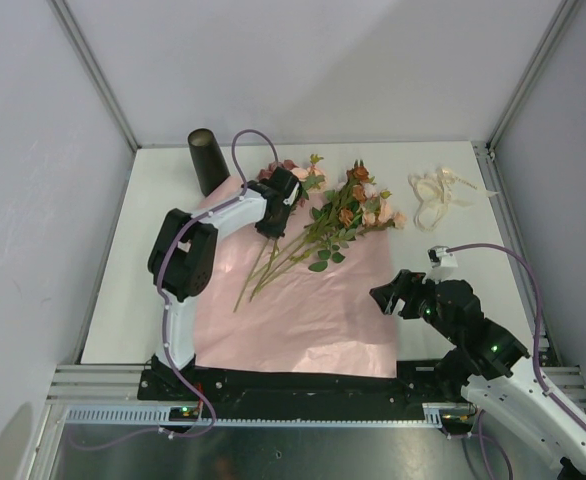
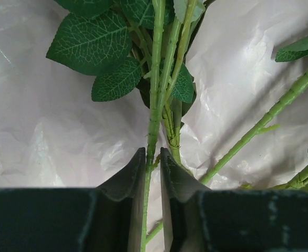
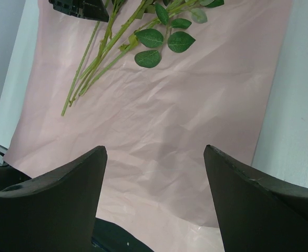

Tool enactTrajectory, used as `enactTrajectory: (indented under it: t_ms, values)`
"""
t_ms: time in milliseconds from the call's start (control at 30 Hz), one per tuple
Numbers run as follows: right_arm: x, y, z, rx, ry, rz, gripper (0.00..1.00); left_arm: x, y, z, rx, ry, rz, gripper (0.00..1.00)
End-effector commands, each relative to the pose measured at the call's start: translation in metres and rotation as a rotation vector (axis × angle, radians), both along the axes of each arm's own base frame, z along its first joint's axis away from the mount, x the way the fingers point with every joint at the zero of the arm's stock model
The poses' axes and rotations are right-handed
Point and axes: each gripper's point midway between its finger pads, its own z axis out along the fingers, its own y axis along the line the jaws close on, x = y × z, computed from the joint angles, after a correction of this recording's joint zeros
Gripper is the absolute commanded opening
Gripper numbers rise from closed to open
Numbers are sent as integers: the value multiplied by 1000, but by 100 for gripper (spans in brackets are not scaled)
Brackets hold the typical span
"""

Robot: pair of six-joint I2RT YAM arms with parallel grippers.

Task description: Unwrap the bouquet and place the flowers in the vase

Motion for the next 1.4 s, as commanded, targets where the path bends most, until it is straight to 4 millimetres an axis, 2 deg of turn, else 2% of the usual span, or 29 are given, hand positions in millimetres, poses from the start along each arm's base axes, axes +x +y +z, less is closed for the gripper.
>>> enactTrajectory:
  t_ms: [0, 67, 133, 267, 400, 467, 633, 767, 967, 1200, 1367]
  values:
    - [3, 7, 23, 62, -49, 6, 81, 10, -3, 10, -14, -28, -16, 16]
    - [3, 7, 23, 63, -47, 7, 81, 9, -3, 9, -14, -25, -11, 4]
    - [3, 7, 22, 59, -50, 9, 81, 6, -3, 14, -29, -32, 1, 1]
    - [4, 2, 25, 45, -67, -7, 81, 6, 3, 54, -50, -125, 38, 0]
    - [4, 0, 30, 53, -84, -11, 81, 1, 8, 106, -106, -231, 53, 0]
    - [5, 1, 31, 54, -85, -11, 81, -4, 10, 123, -135, -264, 62, 0]
    - [5, 3, 29, 55, -74, -5, 81, -18, 14, 151, -201, -320, 80, 0]
    - [5, 4, 29, 58, -72, -2, 81, -18, 19, 185, -250, -440, 97, 0]
    - [4, 4, 30, 61, -73, -1, 82, -4, 43, 268, -300, -768, 136, 0]
    - [4, -2, 35, 61, -74, -29, 97, 25, 73, 365, -300, -1095, 115, 0]
    - [4, -12, 40, 18, -74, -60, 99, 38, 99, 445, -292, -1409, 114, 0]
